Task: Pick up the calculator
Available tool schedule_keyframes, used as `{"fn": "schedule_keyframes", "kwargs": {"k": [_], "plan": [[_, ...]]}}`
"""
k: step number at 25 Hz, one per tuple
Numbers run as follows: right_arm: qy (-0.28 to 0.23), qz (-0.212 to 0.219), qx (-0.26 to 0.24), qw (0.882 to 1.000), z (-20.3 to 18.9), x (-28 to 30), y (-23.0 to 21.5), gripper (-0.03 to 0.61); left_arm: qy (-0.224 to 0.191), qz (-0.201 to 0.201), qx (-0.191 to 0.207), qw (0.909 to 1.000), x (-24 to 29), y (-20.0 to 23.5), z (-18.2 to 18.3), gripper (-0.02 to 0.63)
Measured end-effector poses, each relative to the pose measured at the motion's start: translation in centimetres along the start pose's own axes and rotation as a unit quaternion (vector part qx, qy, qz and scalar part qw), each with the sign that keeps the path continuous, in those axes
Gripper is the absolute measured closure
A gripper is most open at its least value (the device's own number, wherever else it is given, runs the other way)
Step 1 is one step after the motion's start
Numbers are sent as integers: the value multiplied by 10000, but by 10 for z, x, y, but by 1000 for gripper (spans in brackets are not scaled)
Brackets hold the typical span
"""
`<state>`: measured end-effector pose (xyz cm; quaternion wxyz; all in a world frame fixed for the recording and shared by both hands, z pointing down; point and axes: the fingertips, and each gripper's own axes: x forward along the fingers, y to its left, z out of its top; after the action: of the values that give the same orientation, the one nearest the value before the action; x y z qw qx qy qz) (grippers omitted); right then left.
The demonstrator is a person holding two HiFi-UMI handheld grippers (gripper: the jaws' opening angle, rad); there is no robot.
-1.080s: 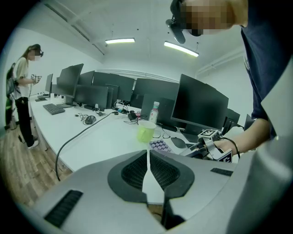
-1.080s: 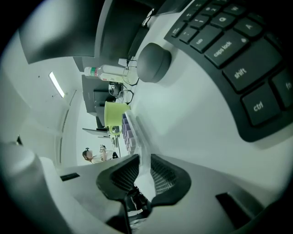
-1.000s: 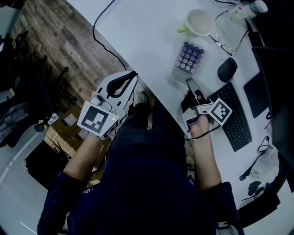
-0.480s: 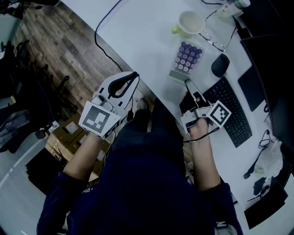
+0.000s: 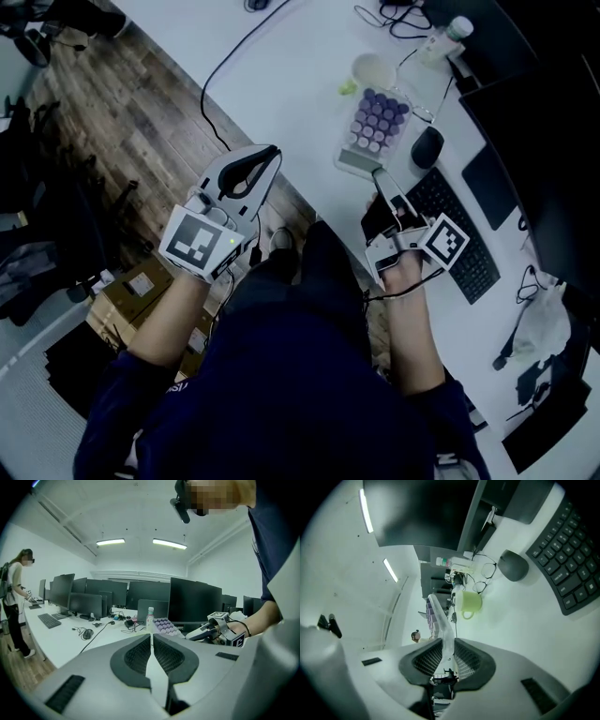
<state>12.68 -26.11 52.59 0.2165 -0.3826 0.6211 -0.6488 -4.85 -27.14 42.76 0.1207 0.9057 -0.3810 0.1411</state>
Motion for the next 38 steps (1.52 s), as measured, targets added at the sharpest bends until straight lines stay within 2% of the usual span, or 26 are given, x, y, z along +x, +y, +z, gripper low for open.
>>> {"fn": "schedule_keyframes", "kwargs": {"k": [18,38], "plan": [[-214,923,-445,9945,15,8,105,497,-593,71,420,9973,-22,14,68,572],[-355,1545,-714,9848,33,-18,169,495,-981,52,780,9921,-24,-2,115,571]]}}
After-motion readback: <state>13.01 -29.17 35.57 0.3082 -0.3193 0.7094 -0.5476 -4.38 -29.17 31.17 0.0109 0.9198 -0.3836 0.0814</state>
